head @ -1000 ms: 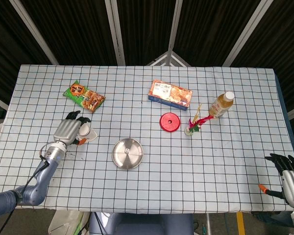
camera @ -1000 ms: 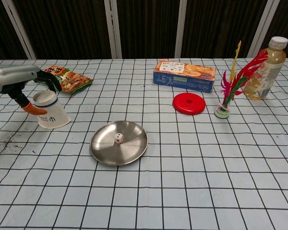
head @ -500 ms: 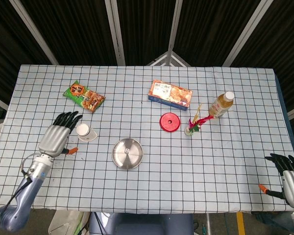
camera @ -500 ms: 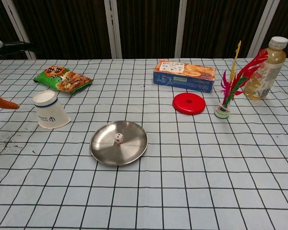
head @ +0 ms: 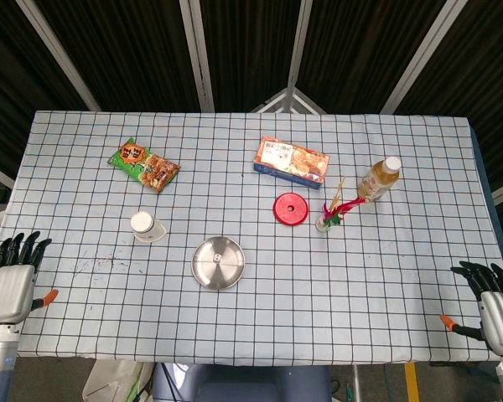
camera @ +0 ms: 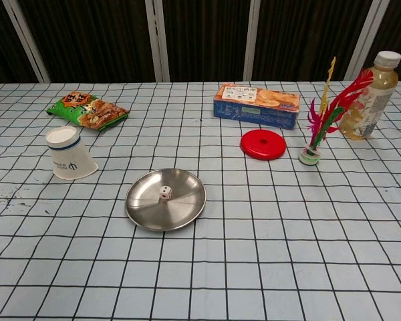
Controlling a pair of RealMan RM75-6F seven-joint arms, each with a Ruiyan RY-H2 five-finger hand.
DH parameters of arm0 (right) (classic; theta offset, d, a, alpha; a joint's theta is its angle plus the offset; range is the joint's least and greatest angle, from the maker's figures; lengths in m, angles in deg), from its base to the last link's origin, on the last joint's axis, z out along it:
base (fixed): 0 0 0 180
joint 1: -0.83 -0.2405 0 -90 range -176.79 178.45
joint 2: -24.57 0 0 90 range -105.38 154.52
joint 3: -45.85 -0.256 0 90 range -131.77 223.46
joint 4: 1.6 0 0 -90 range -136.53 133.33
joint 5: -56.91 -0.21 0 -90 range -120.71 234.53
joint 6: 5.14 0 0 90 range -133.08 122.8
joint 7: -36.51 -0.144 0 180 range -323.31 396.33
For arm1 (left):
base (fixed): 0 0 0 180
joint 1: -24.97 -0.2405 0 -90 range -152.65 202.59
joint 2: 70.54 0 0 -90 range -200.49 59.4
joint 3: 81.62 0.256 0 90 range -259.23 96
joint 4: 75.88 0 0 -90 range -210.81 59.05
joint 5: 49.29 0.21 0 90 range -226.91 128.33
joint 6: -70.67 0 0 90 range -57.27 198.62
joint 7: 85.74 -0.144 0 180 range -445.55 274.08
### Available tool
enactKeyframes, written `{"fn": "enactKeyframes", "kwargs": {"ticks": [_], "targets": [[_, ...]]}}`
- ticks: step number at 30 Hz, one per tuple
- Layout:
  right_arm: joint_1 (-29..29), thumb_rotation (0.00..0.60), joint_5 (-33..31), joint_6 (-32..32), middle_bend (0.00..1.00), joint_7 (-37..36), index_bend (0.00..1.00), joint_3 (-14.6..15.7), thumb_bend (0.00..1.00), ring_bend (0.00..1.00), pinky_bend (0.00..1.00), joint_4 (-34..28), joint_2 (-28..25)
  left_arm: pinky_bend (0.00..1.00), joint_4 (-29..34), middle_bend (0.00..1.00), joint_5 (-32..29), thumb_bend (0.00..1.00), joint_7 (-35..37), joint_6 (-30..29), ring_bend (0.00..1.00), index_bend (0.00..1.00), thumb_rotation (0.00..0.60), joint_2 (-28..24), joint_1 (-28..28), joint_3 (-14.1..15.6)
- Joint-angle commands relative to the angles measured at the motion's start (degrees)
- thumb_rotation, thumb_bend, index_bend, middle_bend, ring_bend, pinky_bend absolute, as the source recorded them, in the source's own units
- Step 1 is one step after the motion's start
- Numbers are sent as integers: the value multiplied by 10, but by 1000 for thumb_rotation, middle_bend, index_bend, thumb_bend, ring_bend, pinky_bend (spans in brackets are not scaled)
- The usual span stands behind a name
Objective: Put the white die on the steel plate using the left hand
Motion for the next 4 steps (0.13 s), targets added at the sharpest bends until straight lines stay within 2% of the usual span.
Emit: {"fn": "enactKeyframes", "kwargs": {"ticks": [1,4], "targets": [[0,600,3,-2,188,2,248,0,96,127,0,-3,1,0,-5,50,18,161,4,-12,0,155,600,5,-5,-5],[-1,600,6,-4,188,3,248,0,96,126,0,-5,2,0,-8,49,36,161,19,-16,0,156,600,5,-13,-1]]}}
